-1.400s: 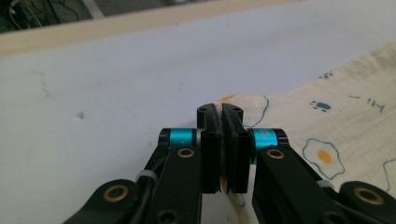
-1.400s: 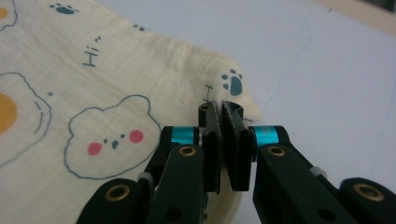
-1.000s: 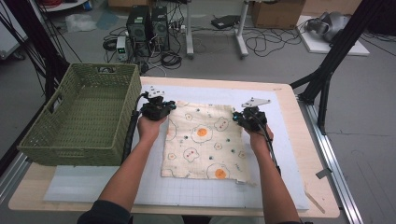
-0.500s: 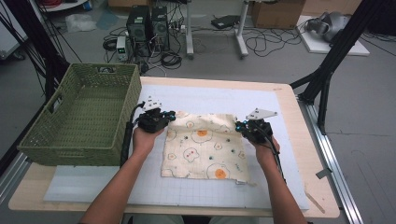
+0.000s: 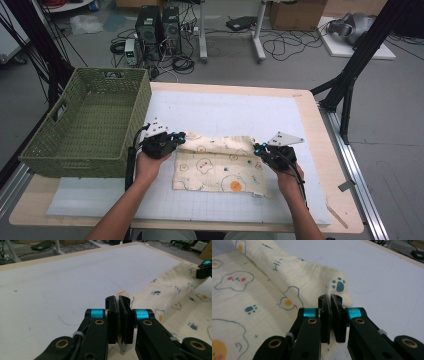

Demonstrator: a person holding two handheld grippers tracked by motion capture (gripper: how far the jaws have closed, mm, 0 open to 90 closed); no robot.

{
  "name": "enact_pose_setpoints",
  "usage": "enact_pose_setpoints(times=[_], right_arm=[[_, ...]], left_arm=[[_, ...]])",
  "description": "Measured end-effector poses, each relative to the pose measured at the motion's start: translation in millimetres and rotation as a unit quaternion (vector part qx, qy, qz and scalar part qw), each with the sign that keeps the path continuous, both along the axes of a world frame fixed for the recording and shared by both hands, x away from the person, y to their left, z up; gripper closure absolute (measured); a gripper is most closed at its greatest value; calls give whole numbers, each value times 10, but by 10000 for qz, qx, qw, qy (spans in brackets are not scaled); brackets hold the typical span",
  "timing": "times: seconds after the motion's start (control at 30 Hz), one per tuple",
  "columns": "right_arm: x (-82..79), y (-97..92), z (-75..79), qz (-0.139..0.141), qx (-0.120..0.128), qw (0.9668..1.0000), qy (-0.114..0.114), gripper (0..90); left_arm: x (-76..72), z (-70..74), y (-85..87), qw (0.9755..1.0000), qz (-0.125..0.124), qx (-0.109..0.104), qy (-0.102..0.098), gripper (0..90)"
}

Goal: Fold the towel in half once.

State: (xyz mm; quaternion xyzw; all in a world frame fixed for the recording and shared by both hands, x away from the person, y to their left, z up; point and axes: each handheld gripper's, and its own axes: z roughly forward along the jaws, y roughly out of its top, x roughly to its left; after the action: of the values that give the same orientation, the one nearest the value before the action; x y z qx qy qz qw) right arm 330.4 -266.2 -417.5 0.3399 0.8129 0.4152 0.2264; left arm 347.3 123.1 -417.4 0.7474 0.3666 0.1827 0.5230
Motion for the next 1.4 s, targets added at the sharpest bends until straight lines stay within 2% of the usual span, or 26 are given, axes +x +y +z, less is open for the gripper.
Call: enact_pose_setpoints(times=[0.17, 0.27, 0.5, 0.6, 0.83, 1.03, 1.13, 1.2, 1.27, 1.3, 1.37, 1.4], right_arm=[[-159, 20, -30, 108, -35, 9999, 34, 864], [-246, 22, -35, 176, -28, 9998, 14, 863], [-408, 5, -81, 270, 76, 9996, 79, 862], [-424, 15, -112, 334, 9, 9994, 110, 862], [-430, -1, -125, 404, -19, 9991, 148, 860], [-487, -53, -137, 410, -135, 9988, 210, 861], [-527, -91, -129, 404, -154, 9988, 221, 859], [-546, -120, -137, 406, -163, 9987, 254, 851], [-563, -149, -146, 454, -153, 9984, 311, 816], [-583, -159, -144, 451, -87, 9984, 340, 783], [-614, -192, -112, 556, 65, 9978, 360, 724], [-648, -210, -76, 590, 110, 9978, 294, 706]], left_arm=[[-144, -22, 20, 9999, -130, -69, -35, 857], [-226, -35, 37, 9998, -172, 1, -62, 856], [-330, -95, 94, 9998, -200, -72, -11, 854], [-348, -123, 118, 9998, -203, -89, 24, 853], [-403, -220, 124, 9993, -312, 22, 188, 846], [-476, -238, 104, 9986, -438, 35, 307, 831], [-518, -239, 118, 9976, -528, -54, 438, 789], [-529, -222, 134, 9971, -523, -229, 507, 722], [-530, -181, 170, 9970, -433, -415, 498, 613], [-525, -165, 188, 9968, -388, -495, 495, 566], [-508, -137, 239, 9970, -298, -560, 439, 550], [-495, -140, 261, 9969, -242, -581, 463, 542]])
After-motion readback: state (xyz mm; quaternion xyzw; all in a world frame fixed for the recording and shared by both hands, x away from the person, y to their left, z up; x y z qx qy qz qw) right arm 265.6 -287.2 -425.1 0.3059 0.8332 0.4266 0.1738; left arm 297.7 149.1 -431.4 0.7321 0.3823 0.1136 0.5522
